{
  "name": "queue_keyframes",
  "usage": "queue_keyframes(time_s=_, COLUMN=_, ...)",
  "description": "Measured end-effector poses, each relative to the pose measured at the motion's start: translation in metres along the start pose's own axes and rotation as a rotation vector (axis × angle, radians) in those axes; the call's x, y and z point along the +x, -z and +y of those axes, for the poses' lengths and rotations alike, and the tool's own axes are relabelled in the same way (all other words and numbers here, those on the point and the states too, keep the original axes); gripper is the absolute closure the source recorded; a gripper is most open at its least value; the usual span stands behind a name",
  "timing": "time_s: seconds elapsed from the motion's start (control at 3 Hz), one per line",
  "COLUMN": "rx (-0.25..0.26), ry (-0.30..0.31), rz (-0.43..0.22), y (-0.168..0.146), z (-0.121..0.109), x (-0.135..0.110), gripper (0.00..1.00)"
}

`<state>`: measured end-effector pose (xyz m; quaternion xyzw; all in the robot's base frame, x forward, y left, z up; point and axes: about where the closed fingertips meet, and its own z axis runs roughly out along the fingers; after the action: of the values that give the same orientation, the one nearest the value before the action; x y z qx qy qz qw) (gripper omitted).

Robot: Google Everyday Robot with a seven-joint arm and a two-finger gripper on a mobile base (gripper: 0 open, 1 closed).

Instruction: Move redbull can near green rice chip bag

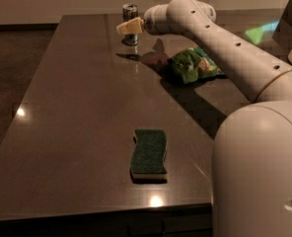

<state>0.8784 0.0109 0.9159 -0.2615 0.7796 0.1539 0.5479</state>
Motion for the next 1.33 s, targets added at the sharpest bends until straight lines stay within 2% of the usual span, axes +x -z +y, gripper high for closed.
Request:
queue_keyframes(time_s=0.67, rx=-0.022, ry=0.003, rz=-0.03, y=-0.026, z=0.005, x=-0.01, gripper=0.0)
queue_keyframes(time_s=1.0, rx=-0.041, ry=0.002, rz=-0.04, y=-0.037, z=0.01, x=-0.018, gripper=0.23)
queue_keyframes(time_s=1.33, rx=-0.054, ry=-0.002, rz=-0.042, y=-0.041, z=0.013, x=-0.022, gripper=0.54)
